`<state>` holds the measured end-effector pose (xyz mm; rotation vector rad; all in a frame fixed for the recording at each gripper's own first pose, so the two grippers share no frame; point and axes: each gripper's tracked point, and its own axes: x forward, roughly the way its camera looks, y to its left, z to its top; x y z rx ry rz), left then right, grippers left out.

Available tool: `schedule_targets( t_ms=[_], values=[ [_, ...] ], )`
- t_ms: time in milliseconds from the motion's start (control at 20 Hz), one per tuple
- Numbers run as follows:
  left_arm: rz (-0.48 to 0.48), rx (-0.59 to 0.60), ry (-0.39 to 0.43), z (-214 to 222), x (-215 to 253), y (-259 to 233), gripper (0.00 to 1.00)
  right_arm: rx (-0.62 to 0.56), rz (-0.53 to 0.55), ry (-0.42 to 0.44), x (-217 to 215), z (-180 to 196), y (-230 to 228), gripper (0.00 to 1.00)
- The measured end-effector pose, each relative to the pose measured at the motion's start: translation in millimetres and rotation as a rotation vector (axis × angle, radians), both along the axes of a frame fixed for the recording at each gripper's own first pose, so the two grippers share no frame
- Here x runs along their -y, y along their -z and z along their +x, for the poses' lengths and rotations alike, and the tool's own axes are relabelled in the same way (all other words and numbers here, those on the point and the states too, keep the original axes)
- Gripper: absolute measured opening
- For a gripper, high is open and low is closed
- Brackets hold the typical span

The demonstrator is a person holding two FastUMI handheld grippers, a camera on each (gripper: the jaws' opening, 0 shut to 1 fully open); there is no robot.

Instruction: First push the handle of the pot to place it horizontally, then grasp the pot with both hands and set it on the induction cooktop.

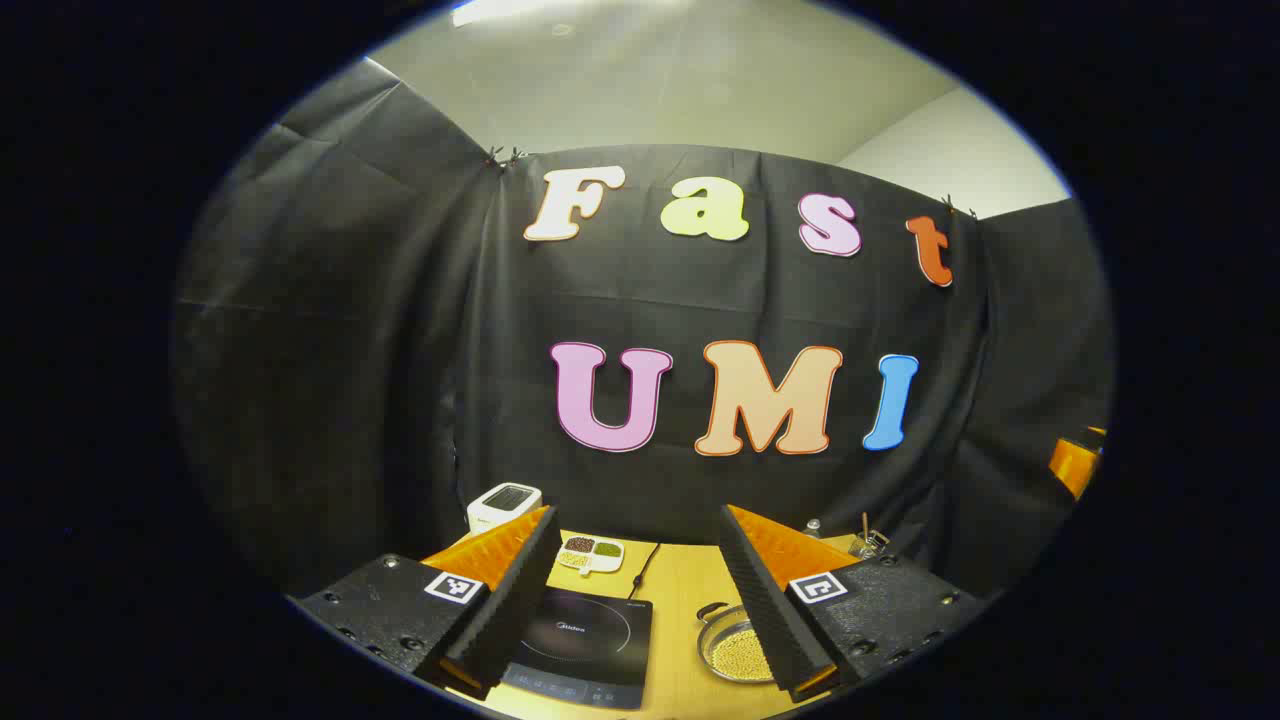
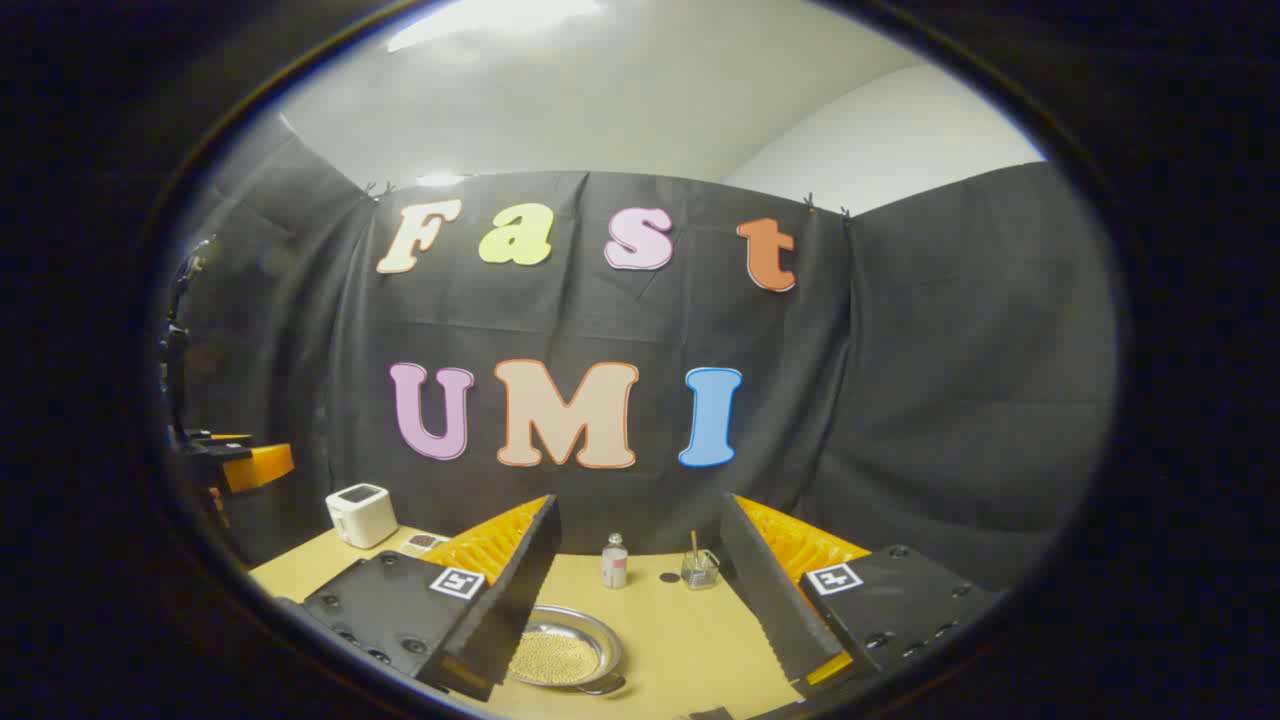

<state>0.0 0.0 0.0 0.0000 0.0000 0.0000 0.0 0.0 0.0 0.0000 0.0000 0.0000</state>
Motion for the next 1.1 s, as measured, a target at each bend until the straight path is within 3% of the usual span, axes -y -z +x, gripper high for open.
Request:
schedule_targets(
  t_ms=[200,300,700,1100],
  values=[
    [0.055,-0.032,-0.006,12.9,0.0,7.7,0.92,-0.001,0.027,0.002,-0.4,3.5,-2.8,0.96],
    [0.051,-0.042,0.01,16.6,3.9,8.5,0.96,-0.006,0.034,0.014,4.1,5.2,-1.1,0.96],
    [0.061,-0.05,0.038,17.7,8.3,10.0,0.92,-0.026,0.066,0.073,24.7,-1.1,2.3,0.96],
    [0.071,-0.06,0.07,9.3,9.2,12.0,0.92,-0.043,0.079,0.076,23.3,-11.3,5.0,0.96]
  ],
)
